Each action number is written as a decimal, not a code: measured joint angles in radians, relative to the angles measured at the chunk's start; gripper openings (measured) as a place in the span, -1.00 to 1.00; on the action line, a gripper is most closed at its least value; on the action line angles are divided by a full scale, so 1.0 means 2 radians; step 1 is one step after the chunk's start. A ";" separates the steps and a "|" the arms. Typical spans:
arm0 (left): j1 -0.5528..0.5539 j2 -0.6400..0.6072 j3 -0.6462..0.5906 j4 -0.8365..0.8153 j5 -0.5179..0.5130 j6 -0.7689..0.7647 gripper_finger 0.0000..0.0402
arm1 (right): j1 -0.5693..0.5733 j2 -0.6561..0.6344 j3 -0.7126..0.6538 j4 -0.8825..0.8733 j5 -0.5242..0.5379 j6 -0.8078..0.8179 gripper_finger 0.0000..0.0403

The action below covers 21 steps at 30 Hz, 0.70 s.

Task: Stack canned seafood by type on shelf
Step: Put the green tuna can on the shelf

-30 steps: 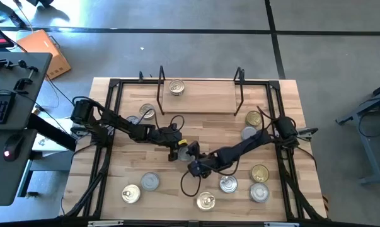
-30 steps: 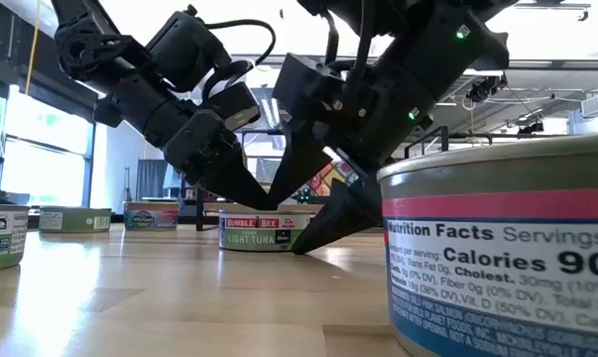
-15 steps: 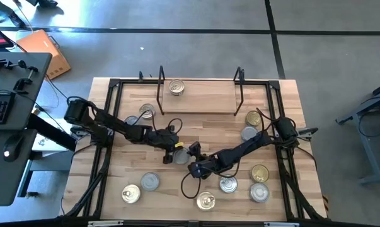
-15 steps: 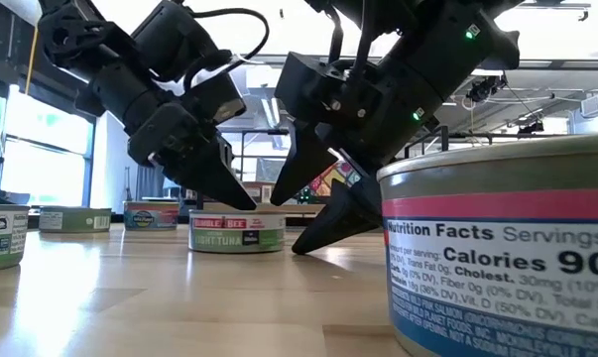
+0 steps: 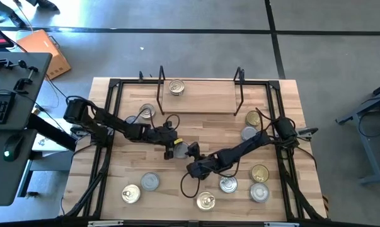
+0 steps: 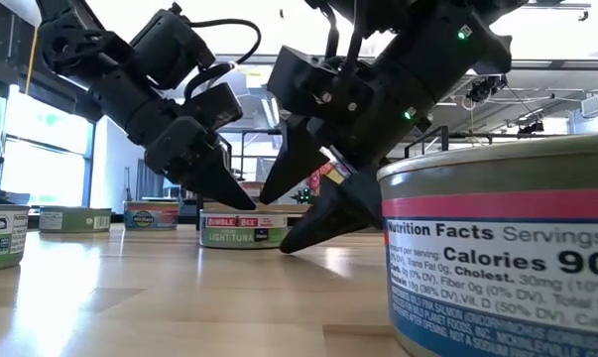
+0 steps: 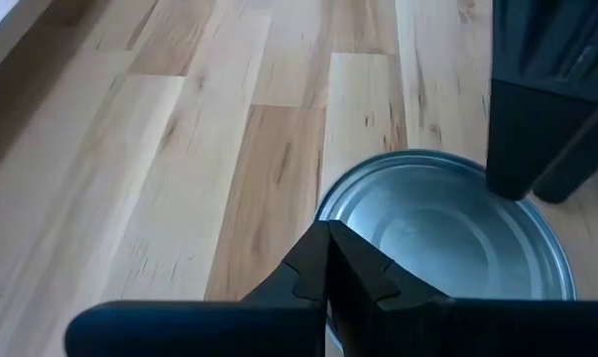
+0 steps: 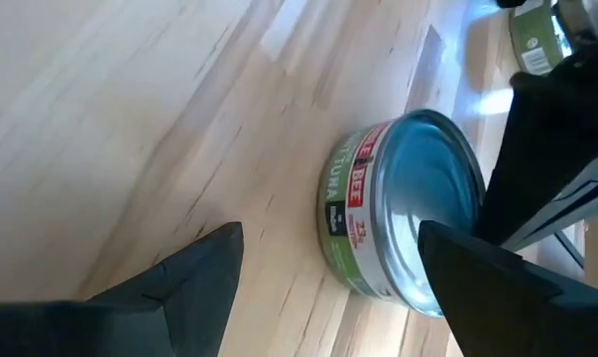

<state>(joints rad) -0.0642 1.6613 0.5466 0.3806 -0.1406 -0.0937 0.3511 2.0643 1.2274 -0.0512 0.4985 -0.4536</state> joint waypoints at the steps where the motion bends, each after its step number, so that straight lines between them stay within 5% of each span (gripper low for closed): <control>1: 0.001 0.000 -0.002 0.002 0.000 0.000 -1.00 | -0.002 0.000 0.000 0.004 0.002 -0.003 0.48; 21: -0.014 -0.041 0.012 -0.006 0.006 0.003 -1.00 | -0.019 0.000 0.000 0.017 0.008 -0.022 0.48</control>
<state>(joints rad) -0.0932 1.5783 0.5713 0.3676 -0.1290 -0.0877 0.3138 2.0644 1.2274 -0.0176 0.5137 -0.4984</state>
